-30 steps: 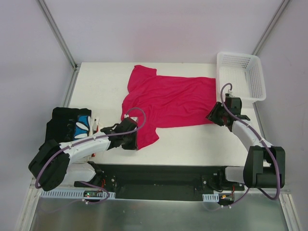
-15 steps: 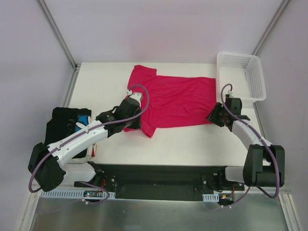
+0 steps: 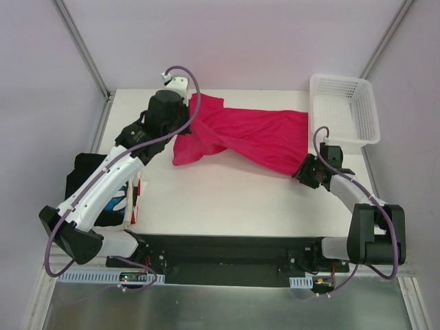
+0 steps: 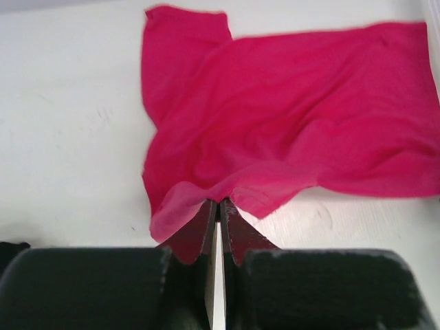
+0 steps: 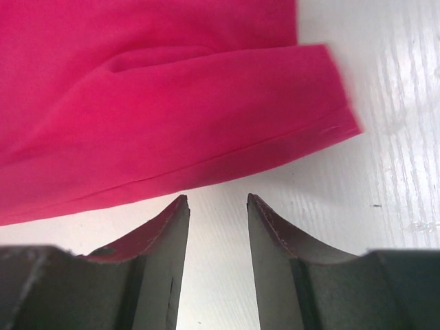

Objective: Fold and stack the t-shirts
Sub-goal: Flatten out the tshirt

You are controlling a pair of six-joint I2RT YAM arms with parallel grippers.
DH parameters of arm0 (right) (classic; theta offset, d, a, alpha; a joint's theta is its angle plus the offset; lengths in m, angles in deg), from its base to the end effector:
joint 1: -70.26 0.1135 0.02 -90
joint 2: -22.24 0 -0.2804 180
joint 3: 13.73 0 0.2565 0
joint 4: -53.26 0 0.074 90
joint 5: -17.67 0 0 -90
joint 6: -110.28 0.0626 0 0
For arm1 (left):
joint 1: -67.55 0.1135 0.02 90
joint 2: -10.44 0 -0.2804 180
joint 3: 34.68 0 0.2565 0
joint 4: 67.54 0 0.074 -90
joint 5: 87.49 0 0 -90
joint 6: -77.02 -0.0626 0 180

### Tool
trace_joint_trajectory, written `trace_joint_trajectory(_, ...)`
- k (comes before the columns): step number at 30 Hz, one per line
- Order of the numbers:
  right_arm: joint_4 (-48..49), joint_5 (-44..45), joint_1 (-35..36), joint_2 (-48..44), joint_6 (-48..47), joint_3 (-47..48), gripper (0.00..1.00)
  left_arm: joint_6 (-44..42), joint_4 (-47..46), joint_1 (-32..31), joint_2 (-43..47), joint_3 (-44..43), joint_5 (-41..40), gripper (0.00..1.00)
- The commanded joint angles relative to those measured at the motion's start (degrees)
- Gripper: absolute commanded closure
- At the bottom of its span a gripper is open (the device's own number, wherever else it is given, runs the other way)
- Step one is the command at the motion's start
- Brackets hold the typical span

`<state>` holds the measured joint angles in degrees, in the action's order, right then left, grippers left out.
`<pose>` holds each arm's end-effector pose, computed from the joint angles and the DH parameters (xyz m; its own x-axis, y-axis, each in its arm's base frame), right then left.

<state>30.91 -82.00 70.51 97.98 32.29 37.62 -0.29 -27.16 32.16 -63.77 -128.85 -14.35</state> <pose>0.2775 0.0117 0.1805 -0.7372 0.2019 -0.6449 0.0347 0.9644 0.2623 0.2635 -0.1649 0.4242 -0.3506 -0.0088 -0.9365 0.2621 0.9591 -0.1072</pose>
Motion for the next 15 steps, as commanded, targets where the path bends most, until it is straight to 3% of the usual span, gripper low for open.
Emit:
trace_joint_trajectory(1,-0.5,0.9,-0.1,-0.9,0.6,-1.6,0.58,-6.4,0.5,3.5,-3.6,-9.3,-1.8,1.0)
trace_joint_trajectory(4,-0.5,0.4,-0.2,-1.3,0.6,-2.1,0.58,-4.9,0.8,7.7,-4.8,-11.5,2.3,1.0)
trace_joint_trajectory(15,2.0,-1.0,-0.2,0.7,2.4,-2.1,0.59,-7.3,1.7,8.0,-9.4,-17.4,2.8,1.0)
